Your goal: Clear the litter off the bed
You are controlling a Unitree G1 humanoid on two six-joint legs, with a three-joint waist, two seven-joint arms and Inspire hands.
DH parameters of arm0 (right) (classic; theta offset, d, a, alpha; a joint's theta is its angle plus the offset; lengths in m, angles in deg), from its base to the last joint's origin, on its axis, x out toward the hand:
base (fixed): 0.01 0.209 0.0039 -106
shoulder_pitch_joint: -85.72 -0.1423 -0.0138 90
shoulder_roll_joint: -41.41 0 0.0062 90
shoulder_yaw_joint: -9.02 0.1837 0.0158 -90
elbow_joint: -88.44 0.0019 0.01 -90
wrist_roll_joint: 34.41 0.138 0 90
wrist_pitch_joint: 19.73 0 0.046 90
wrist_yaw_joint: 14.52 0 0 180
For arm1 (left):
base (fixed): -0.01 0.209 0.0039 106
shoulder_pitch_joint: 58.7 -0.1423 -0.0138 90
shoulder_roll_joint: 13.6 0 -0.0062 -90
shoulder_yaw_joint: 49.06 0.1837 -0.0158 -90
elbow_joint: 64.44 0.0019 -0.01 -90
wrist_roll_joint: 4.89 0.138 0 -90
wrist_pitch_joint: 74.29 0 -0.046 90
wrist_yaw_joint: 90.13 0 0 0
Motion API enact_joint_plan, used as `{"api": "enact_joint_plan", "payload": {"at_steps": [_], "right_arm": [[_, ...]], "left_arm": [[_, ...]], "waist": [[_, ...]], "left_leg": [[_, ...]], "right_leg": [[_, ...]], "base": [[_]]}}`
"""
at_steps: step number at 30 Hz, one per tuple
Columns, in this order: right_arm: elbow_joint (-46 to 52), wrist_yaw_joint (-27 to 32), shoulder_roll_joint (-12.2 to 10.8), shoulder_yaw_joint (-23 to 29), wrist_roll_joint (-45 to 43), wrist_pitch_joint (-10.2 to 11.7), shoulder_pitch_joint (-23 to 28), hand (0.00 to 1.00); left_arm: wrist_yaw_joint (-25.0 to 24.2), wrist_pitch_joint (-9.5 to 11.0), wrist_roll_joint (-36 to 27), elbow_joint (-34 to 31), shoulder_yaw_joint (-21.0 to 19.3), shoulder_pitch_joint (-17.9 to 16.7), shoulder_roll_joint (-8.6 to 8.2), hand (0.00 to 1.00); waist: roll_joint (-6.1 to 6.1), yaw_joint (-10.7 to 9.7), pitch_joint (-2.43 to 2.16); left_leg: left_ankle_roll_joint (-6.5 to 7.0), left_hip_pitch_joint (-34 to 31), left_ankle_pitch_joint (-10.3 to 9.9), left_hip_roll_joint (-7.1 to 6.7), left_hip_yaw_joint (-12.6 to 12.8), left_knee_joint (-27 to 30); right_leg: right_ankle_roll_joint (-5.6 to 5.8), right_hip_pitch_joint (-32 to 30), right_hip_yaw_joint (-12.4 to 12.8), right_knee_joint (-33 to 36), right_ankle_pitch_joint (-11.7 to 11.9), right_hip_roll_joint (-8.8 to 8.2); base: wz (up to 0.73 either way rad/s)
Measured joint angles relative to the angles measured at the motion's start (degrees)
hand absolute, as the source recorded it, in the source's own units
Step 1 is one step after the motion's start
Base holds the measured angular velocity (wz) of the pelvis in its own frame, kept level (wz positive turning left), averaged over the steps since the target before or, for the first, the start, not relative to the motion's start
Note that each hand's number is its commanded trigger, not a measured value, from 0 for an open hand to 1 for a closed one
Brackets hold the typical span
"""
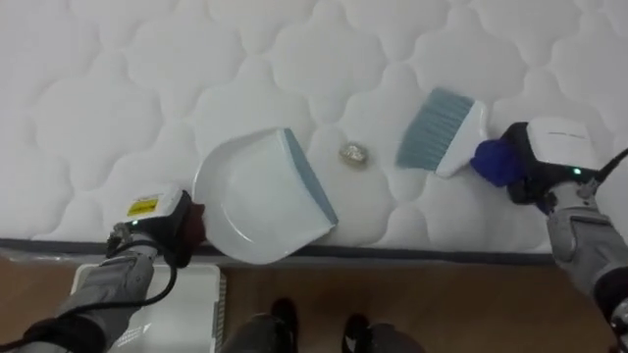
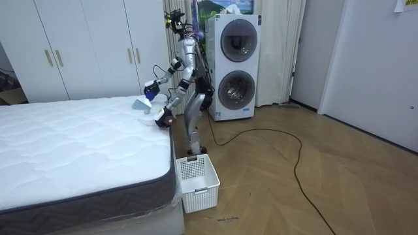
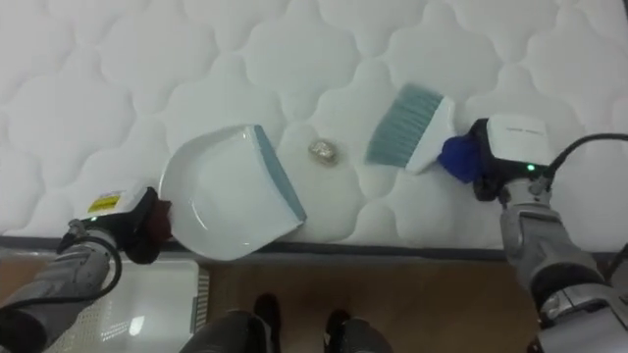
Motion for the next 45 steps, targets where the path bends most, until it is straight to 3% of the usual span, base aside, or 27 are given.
{"api": "enact_joint_plan", "payload": {"at_steps": [9,18,22,29,35,45], "right_arm": [[2.72,-0.61,1.24,-4.19,-15.29,-6.50,-3.70,1.00],[10.63,-7.79,1.88,-6.74,-27.32,-11.18,-4.01,1.00],[14.28,-11.71,1.88,-8.28,-27.94,-12.42,-3.69,1.00],[16.52,-15.07,1.66,-8.75,-26.99,-12.75,-2.46,1.00],[18.07,-18.28,0.44,-8.75,-24.02,-15.48,0.17,1.00],[17.81,-17.42,-0.04,-10.97,-21.98,-18.07,1.92,1.00]], "left_arm": [[0.23,-0.93,2.73,-1.71,0.04,-0.02,1.34,1.00],[-0.32,-1.67,5.33,-2.33,-0.15,0.71,1.99,1.00],[-0.83,-1.72,4.67,-2.30,-0.07,0.77,2.41,1.00],[-1.96,-1.81,3.70,-2.23,0.02,0.73,2.42,1.00],[-3.52,-2.24,1.91,-2.24,0.02,0.62,2.18,1.00],[-3.70,-4.48,-0.93,-2.17,2.26,0.28,0.94,1.00]], "waist": [[-1.40,0.02,-0.04],[-3.21,1.54,0.10],[-3.21,1.17,0.09],[-3.18,1.14,0.08],[-2.89,1.31,-0.02],[-0.42,1.45,-0.12]], "left_leg": [[-0.05,-0.03,-0.02,0.09,0.01,-0.21],[-0.49,-0.03,-0.26,1.23,-0.31,0.03],[-0.57,0.09,-0.25,1.71,-0.62,-0.09],[-0.78,0.99,-0.19,2.07,-2.07,-0.47],[-0.98,1.37,-0.31,2.14,-2.79,-0.64],[-1.39,2.00,-0.05,2.15,-3.01,-0.97]], "right_leg": [[-0.17,-0.17,-0.69,0.06,0.08,-0.17],[-0.79,0.90,-2.58,-1.91,0.49,0.51],[-0.83,1.90,-3.52,-3.57,1.09,0.99],[-0.83,4.19,-5.03,-6.02,2.56,1.79],[-0.86,4.87,-6.04,-7.03,2.94,1.98],[-0.92,5.58,-5.04,-7.05,2.98,2.85]], "base": [[0.00],[-0.03],[0.00],[0.05],[0.02],[-0.01]]}}
